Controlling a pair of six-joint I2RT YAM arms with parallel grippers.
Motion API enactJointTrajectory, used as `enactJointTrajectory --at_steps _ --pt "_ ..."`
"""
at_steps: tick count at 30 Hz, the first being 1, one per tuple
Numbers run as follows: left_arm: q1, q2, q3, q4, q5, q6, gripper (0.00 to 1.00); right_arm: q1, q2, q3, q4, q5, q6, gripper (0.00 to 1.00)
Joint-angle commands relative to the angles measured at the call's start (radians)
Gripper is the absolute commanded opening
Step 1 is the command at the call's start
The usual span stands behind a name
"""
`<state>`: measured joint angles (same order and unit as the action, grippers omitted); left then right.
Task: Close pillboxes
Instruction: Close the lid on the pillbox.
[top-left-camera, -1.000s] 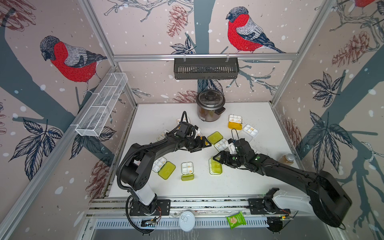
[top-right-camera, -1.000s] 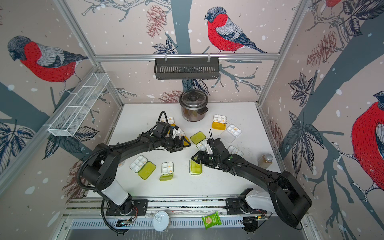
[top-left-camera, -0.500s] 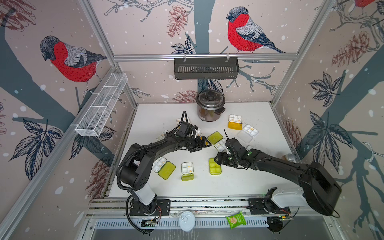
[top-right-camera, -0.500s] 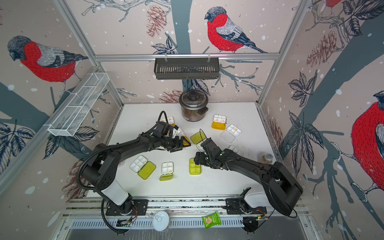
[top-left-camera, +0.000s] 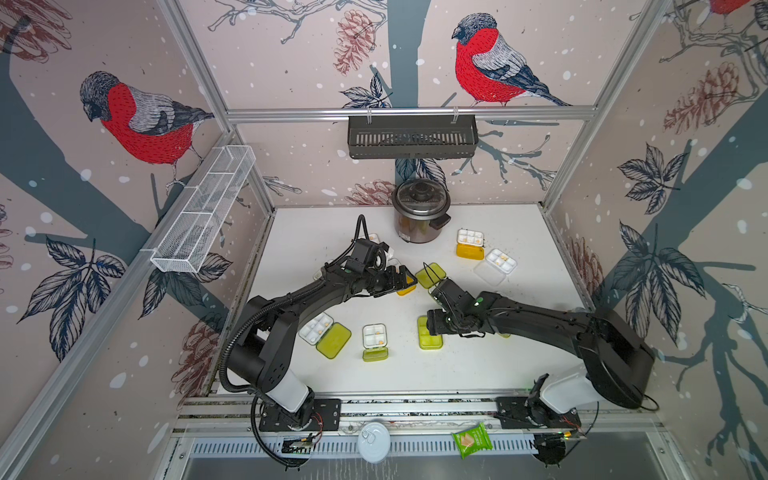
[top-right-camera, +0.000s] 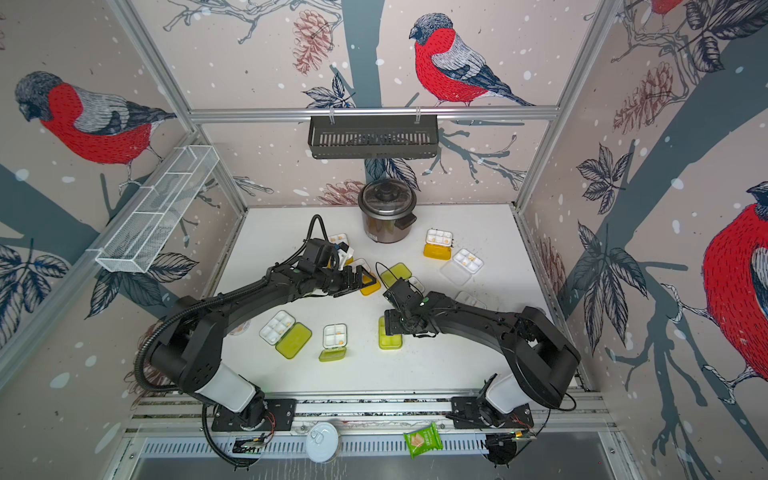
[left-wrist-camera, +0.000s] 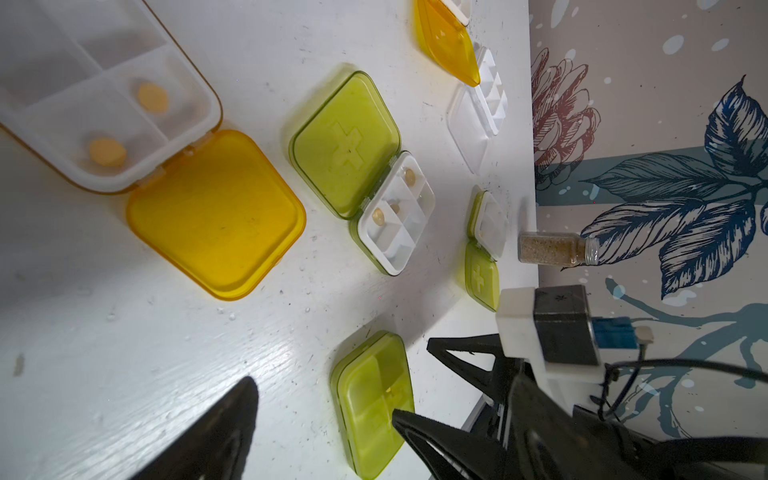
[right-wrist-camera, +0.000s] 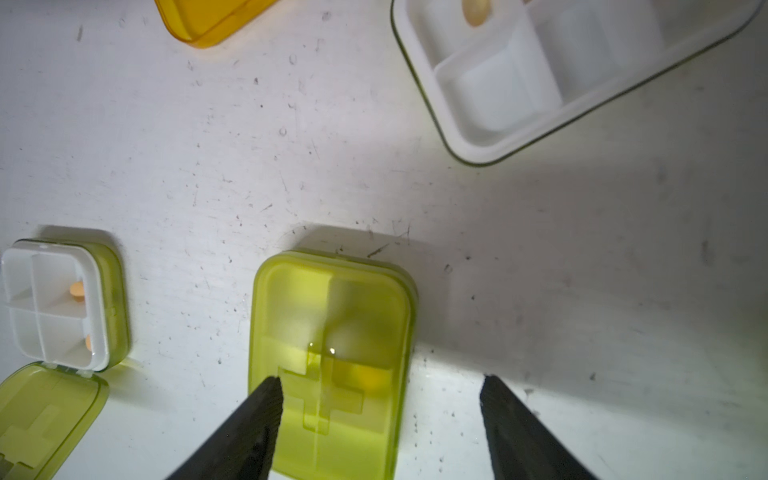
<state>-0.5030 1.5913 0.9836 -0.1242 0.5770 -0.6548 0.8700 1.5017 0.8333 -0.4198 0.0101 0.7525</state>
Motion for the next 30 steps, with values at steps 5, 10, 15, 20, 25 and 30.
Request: enactJointTrajectory --at_steps 5,10,15,20,25,30 --pt "0.004 0.001 -0.001 -0.001 0.006 -0.005 0.93 0.019 0.026 0.004 -0.031 0.034 -0.010 0.77" --pt "0.006 0.005 -0.001 0.004 0.016 -0.009 0.93 0.027 0.028 -0.011 -0.017 0.031 0.001 0.77" --pt "0.006 0.007 -0.001 0.005 0.017 -0.008 0.93 0.037 0.037 -0.023 -0.013 0.033 0.008 0.77" --pt "0.006 0.007 -0.002 0.007 0.018 -0.011 0.93 0.044 0.035 -0.037 -0.016 0.046 0.015 0.77" --pt "0.008 0.007 -0.002 0.005 0.018 -0.011 0.92 0.049 0.034 -0.029 -0.012 0.049 0.021 0.77" --pt "0.017 0.000 -0.002 0.003 0.009 -0.011 0.92 0.061 0.061 0.025 -0.004 0.064 0.031 0.81"
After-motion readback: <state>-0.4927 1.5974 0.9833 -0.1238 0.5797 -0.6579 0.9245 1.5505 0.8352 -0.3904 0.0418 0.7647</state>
